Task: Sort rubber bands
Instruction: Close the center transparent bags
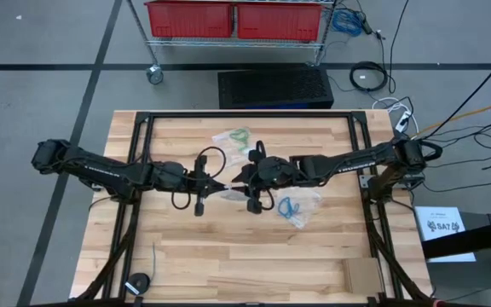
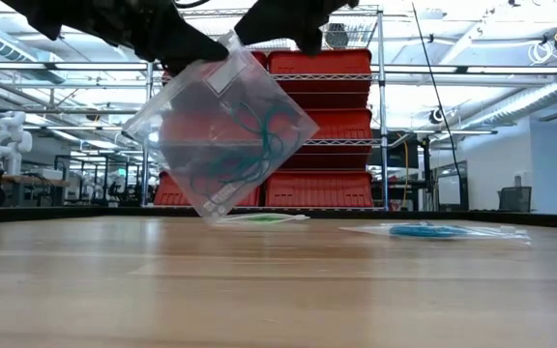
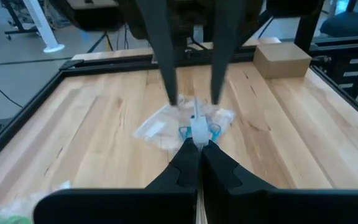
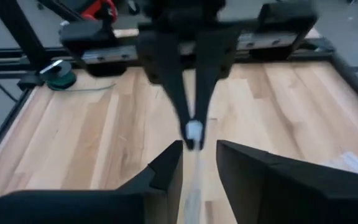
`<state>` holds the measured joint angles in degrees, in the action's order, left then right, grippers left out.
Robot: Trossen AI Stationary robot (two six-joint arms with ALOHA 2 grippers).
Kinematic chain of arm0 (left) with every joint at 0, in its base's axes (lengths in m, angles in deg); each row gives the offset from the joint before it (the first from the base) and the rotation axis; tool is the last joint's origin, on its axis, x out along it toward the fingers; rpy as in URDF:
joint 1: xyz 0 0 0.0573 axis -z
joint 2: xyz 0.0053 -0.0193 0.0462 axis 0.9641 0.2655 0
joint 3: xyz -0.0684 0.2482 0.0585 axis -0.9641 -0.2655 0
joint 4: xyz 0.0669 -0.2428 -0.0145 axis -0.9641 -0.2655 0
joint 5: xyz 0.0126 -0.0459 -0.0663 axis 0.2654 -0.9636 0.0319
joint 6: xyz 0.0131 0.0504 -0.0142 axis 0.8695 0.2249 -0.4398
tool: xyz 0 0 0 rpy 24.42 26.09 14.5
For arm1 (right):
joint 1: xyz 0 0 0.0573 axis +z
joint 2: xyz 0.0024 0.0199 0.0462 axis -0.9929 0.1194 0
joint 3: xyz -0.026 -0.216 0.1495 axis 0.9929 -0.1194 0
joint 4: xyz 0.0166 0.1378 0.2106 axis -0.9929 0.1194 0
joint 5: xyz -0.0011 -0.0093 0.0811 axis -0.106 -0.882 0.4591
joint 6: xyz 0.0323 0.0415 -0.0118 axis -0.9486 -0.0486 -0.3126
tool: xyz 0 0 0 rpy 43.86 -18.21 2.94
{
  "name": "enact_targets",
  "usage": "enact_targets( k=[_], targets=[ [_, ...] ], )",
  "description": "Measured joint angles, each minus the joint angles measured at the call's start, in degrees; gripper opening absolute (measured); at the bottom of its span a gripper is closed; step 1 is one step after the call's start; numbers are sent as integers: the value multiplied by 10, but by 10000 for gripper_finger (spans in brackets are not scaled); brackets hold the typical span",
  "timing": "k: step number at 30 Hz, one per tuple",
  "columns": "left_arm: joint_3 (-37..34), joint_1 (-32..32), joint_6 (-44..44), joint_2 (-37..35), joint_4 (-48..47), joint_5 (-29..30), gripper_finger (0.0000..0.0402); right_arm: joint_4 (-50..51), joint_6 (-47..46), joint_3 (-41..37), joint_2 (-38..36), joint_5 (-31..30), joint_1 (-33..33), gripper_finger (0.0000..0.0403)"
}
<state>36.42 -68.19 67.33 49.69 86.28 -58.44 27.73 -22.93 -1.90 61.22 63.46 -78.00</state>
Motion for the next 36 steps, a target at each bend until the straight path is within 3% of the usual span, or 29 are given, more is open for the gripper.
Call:
enact_targets(
  k=[10, 19, 27, 36],
  targets=[
    [0, 0, 0, 0, 2, 0, 5, -5, -4, 0, 6, 2, -6, 89],
    [0, 0, -1, 0, 2, 0, 5, -13, 21, 0, 8, 6, -12, 6],
    [-1, 0, -5, 0, 4, 1, 7, -18, 37, 0, 8, 0, -12, 1],
    [-1, 0, -10, 0, 6, 0, 77, -7, 43, 0, 8, -20, -12, 0]
  ],
)
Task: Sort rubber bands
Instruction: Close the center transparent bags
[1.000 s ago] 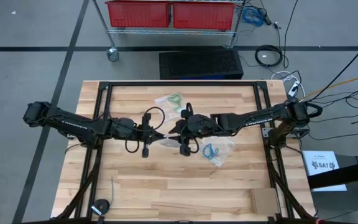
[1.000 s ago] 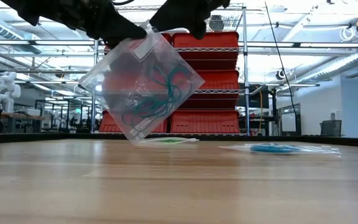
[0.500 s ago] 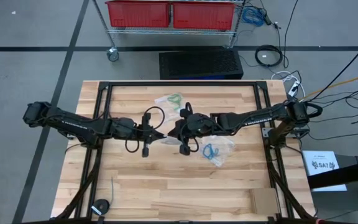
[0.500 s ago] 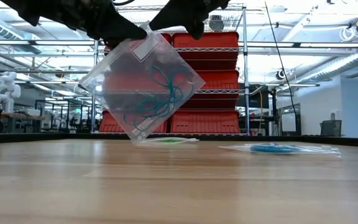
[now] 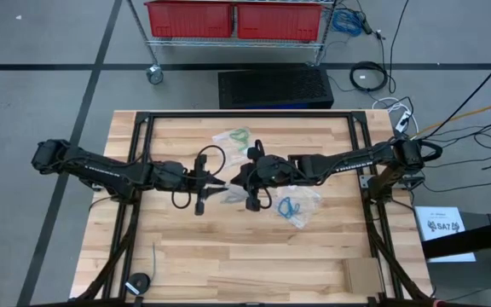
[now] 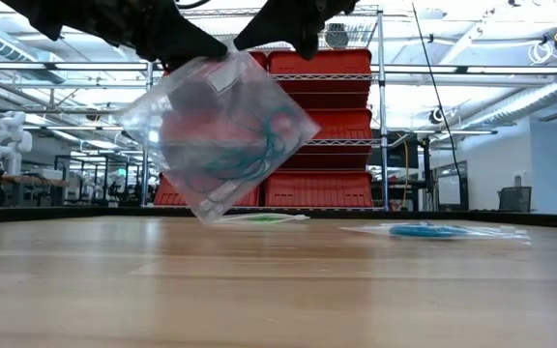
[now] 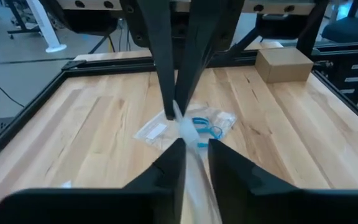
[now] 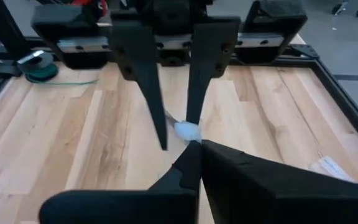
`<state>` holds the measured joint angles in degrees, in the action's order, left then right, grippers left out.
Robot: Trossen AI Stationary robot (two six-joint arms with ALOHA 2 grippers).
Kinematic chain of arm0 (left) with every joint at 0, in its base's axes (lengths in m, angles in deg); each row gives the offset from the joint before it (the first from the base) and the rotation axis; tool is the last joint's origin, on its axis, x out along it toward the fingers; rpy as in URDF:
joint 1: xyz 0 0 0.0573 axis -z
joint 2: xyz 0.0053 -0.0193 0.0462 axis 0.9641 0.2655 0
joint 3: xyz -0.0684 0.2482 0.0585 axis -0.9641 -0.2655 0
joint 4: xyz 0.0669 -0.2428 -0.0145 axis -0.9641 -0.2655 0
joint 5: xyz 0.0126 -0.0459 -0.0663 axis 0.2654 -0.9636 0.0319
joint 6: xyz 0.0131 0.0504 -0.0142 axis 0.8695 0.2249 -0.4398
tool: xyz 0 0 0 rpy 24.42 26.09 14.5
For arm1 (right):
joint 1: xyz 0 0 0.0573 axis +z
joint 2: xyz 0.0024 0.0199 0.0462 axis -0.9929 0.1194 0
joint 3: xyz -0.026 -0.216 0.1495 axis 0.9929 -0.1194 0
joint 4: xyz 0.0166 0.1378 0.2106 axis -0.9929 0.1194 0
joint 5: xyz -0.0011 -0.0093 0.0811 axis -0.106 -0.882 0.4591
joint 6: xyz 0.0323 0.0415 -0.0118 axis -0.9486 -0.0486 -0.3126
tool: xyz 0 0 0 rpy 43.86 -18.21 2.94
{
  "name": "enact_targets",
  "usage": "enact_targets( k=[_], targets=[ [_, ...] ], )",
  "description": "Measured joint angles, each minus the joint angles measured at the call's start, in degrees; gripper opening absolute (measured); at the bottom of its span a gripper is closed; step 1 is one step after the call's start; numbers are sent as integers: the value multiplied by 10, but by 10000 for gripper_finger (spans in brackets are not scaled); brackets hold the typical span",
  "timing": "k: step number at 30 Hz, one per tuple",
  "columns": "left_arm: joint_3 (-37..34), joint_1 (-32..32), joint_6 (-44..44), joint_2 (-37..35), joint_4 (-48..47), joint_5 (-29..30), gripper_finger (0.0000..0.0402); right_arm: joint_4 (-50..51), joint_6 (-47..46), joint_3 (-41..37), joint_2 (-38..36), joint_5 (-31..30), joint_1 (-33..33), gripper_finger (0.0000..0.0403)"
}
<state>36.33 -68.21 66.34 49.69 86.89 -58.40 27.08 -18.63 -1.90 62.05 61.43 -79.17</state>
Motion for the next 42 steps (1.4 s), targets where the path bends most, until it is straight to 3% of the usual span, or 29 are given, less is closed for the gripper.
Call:
enact_targets(
  k=[5, 13, 17, 23, 38, 42],
  targets=[
    [0, -4, -39, 0, 3, 0, 108, 2, 1, 0, 0, -1, 0, 0],
    [0, -18, -55, 0, 27, 1, 113, 4, 5, 0, 0, -1, 0, 0],
    [0, -19, -55, 0, 27, 4, 93, 4, 7, 0, 0, -1, 0, 0],
    [0, -19, -41, 0, 21, 8, 18, 5, 12, 0, 0, -15, 0, 0],
    [0, -19, -39, 0, -24, 9, 17, 7, 8, 0, -4, -30, 0, 0],
    [0, -19, -38, -1, -24, 9, 17, 17, -26, 0, -7, 36, -4, 4]
  ],
)
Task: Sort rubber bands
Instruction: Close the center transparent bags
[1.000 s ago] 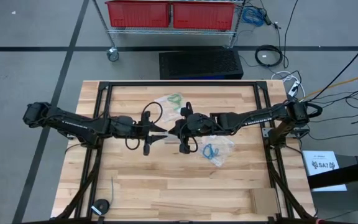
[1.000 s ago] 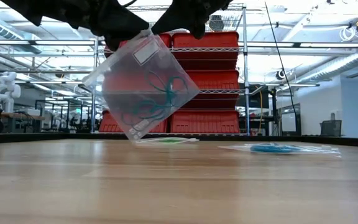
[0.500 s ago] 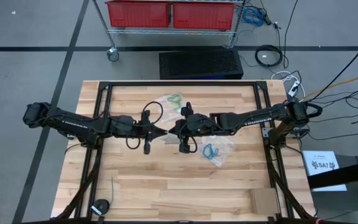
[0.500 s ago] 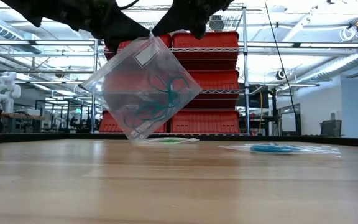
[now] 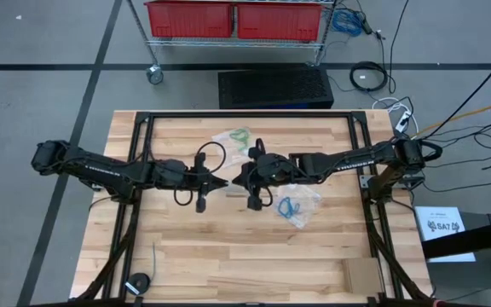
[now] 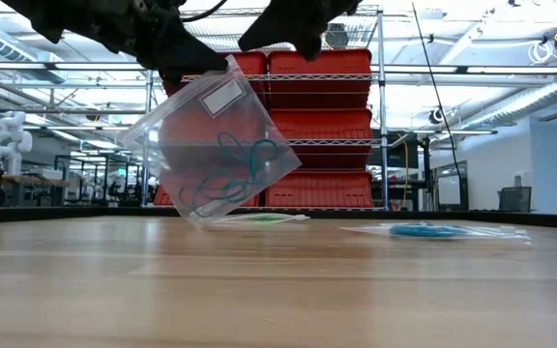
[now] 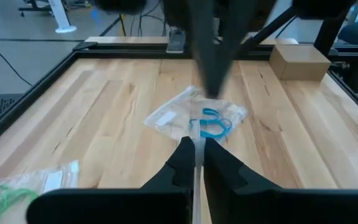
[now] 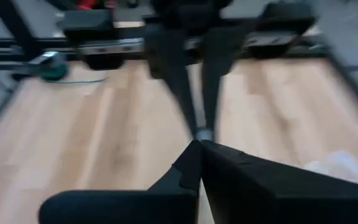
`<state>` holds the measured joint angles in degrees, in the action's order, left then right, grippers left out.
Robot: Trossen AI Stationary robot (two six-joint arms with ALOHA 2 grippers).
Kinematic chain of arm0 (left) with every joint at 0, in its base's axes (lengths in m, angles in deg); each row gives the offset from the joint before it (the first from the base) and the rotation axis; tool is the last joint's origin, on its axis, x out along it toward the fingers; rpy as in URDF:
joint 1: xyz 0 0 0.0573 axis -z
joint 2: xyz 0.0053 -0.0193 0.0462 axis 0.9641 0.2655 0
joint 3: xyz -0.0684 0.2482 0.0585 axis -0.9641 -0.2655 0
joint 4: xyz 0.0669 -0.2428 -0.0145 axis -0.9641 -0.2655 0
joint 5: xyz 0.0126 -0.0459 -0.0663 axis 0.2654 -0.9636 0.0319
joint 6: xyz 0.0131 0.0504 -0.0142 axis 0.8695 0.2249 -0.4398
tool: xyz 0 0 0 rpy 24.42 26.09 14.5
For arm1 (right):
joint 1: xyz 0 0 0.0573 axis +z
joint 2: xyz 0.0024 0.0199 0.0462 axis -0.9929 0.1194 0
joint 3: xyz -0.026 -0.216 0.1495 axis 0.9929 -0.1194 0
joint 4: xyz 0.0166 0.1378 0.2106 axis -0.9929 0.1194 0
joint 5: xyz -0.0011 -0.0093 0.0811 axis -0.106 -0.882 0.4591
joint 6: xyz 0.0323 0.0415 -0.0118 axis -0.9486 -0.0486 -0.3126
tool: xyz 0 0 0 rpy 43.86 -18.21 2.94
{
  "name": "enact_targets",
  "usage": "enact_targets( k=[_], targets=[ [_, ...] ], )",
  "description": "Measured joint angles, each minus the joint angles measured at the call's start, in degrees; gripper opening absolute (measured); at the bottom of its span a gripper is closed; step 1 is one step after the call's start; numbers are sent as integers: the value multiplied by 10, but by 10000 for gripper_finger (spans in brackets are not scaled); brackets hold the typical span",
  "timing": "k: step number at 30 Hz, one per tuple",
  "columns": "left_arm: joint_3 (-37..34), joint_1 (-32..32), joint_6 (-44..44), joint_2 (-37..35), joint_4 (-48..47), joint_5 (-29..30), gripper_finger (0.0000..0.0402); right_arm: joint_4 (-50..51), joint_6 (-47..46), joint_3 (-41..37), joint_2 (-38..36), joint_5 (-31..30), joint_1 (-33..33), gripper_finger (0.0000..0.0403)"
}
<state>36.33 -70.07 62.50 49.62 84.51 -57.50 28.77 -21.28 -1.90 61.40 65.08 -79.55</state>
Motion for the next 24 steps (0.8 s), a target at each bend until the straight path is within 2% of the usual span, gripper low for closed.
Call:
enact_targets(
  k=[10, 13, 18, 24],
  targets=[
    [0, 0, 0, -2, 2, -16, 17, -10, -10, 0, 8, 14, -6, 98],
    [0, 0, 0, -2, 5, -16, 17, -14, -9, 0, 12, 17, -9, 113],
    [0, 0, 4, -2, 6, -16, 17, -24, -3, 0, 27, 17, -10, 100],
    [0, 0, 4, -2, 5, -17, 17, -42, 16, 0, 33, 15, -10, 36]
  ],
)
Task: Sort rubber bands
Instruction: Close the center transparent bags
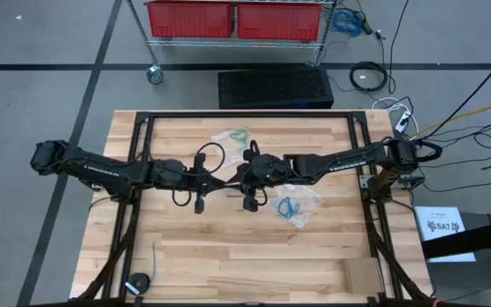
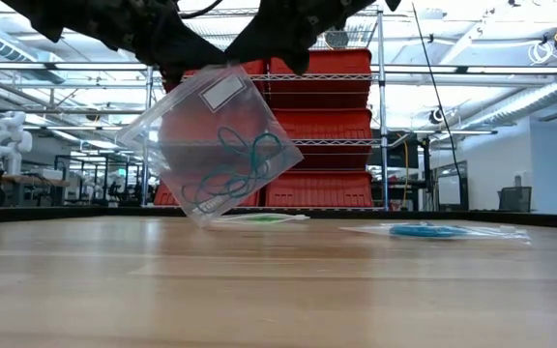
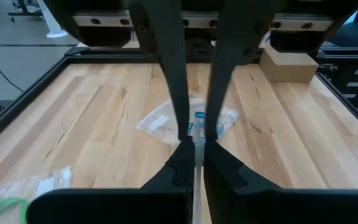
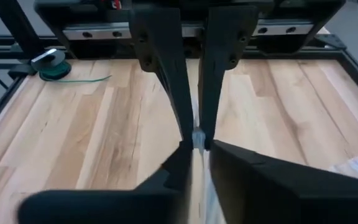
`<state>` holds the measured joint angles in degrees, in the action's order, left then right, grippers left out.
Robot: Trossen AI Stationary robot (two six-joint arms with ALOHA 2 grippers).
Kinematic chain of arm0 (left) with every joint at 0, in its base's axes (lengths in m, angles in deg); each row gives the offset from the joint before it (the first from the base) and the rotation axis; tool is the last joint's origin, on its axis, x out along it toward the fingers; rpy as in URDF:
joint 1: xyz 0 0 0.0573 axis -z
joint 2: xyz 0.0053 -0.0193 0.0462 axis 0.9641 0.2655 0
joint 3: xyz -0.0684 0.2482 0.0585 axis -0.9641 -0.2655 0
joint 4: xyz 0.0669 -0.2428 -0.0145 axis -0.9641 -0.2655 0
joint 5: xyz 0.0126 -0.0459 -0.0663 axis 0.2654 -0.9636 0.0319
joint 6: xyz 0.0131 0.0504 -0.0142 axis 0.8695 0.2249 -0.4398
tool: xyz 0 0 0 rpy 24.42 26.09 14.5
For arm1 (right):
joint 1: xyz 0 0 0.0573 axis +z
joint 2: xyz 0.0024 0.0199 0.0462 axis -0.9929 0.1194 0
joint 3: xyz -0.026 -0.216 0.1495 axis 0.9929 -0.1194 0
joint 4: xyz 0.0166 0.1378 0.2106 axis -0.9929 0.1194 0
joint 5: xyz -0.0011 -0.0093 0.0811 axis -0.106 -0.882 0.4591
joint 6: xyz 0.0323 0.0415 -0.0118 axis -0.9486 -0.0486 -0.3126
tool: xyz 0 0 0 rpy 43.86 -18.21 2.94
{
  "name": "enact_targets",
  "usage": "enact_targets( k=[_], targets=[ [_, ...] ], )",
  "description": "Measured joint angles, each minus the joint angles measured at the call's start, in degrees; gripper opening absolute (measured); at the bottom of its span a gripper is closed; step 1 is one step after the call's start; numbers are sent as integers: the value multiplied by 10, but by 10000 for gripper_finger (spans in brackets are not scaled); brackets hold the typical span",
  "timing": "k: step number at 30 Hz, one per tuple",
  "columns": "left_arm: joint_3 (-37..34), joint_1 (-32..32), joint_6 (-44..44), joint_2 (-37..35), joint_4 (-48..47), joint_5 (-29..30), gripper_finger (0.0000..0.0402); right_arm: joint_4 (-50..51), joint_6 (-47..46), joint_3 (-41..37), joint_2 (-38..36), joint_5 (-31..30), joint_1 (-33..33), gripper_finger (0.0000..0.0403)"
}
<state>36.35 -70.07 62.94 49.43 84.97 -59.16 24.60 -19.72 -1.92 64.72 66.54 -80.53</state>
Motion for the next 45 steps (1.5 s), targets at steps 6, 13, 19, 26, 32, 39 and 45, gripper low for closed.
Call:
enact_targets(
  k=[6, 13, 19, 26, 32, 39, 45],
  targets=[
    [0, 0, -1, 0, -2, 0, 17, 2, 7, 0, 0, -11, 0, 2],
    [0, 0, -5, 0, -5, 1, 37, 3, 15, 0, 0, -28, 2, 0],
    [1, 0, -5, 0, -6, 3, 49, 3, 17, 0, -2, -34, 2, 0],
    [1, -1, -5, 0, -17, 3, 47, 6, 17, 0, -2, -45, 2, 0],
    [2, 0, -5, 0, -29, 7, 13, 10, 17, 0, -2, -48, 2, 0],
    [1, 1, -6, 1, -56, 12, 13, 16, 27, 0, -15, -85, 6, 1],
    [1, 0, -6, 0, -56, 14, 13, 53, 0, 0, -26, -63, 6, 1]
  ],
)
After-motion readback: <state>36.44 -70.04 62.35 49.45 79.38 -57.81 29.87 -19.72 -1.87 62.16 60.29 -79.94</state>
